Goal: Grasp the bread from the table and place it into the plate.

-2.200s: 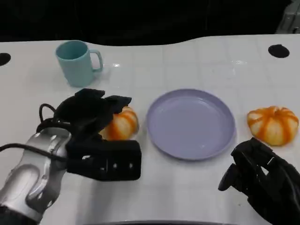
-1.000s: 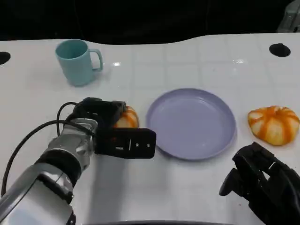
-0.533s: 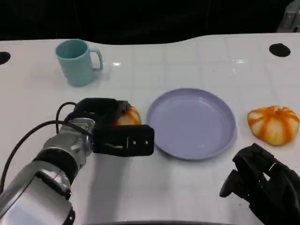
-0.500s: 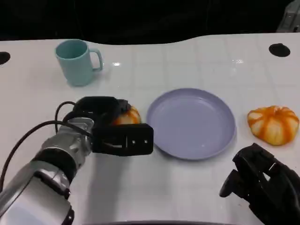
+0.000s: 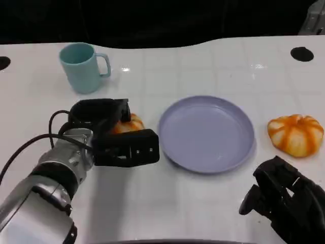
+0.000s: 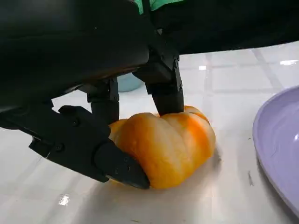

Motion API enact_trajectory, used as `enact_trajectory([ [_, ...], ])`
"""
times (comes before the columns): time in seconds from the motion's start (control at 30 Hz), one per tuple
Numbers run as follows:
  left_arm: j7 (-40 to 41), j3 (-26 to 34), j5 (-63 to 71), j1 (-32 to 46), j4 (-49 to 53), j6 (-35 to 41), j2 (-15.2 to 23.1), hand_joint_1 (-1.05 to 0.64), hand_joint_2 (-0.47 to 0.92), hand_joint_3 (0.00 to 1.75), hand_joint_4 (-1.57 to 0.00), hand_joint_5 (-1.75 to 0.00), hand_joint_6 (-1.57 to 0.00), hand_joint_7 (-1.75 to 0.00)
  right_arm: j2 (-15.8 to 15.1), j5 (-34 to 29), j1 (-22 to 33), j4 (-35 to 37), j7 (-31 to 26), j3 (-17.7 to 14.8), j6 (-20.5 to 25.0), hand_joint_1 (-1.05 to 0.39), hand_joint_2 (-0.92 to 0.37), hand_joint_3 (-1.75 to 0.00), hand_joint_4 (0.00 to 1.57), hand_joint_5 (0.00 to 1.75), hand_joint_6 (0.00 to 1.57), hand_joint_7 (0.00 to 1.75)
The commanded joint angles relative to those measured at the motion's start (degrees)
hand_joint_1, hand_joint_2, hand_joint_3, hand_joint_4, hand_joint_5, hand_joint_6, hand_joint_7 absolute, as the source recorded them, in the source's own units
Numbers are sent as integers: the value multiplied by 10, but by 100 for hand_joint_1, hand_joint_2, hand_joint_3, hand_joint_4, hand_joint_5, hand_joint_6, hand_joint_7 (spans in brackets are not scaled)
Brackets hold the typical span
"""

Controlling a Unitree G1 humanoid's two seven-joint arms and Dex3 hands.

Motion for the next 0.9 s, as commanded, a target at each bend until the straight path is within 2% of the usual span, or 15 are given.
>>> enact_trajectory([
  [0.03, 39, 36, -35, -7, -11, -10, 7, -14, 90, 28, -83, -175, -54, -173, -8, 1, 2, -5, -1, -7, -2, -51, -92, -16, 63, 175, 57, 149],
  [0.27, 77, 52, -47, -27, -28, -47, 1, -13, 87, 31, -83, -175, -57, -175, -6, 4, -1, -2, -3, -8, 0, -51, -92, -16, 63, 175, 57, 150],
  [0.5, 39, 65, -73, -49, -44, -77, -16, -17, 88, 38, -86, -175, -59, -174, -8, -3, 0, 1, 5, -4, -10, -52, -92, -18, 64, 175, 57, 152],
  [0.57, 25, 66, -78, -56, -52, -93, -22, -16, 81, 52, -87, -175, -61, -175, -8, -2, -1, 1, 4, -4, -8, -52, -92, -18, 64, 175, 57, 152],
  [0.6, 17, 65, -79, -61, -55, -101, -25, -17, 68, 77, -90, -175, -65, -175, -8, -1, -1, 1, 2, -5, -6, -52, -92, -18, 64, 175, 58, 152],
  [0.67, 6, 62, -79, -69, -61, -108, -32, -18, 58, 94, -92, -175, -67, -175, -8, 0, -1, 1, 2, -5, -5, -52, -92, -18, 64, 175, 58, 152],
  [0.7, 5, 58, -75, -75, -64, -108, -37, -20, 56, 94, -92, -175, -66, -154, -8, 0, -1, 2, 4, -4, -7, -52, -92, -18, 64, 175, 58, 152],
  [0.73, 5, 55, -72, -78, -65, -107, -41, -21, 57, 87, -92, -175, -74, -119, -8, 0, -1, 3, 6, -4, -8, -51, -92, -18, 64, 175, 58, 151],
  [0.77, 7, 51, -68, -82, -66, -109, -44, -21, 59, 81, -92, -175, -84, -92, -8, 1, -1, 3, 8, -4, -9, -51, -92, -18, 63, 175, 57, 151],
  [0.8, 5, 48, -66, -86, -67, -111, -49, -21, 58, 84, -91, -175, -84, -96, -7, 1, -1, 4, 8, -4, -10, -51, -92, -18, 63, 175, 57, 151],
  [0.87, -2, 44, -66, -93, -66, -119, -58, -17, 50, 100, -90, -175, -67, -156, -6, 1, -1, 3, 7, -3, -9, -52, -92, -18, 63, 175, 57, 151],
  [0.9, -4, 43, -67, -94, -65, -121, -59, -17, 49, 103, -90, -175, -64, -165, -6, 1, -1, 3, 7, -3, -9, -52, -92, -17, 63, 175, 57, 151],
])
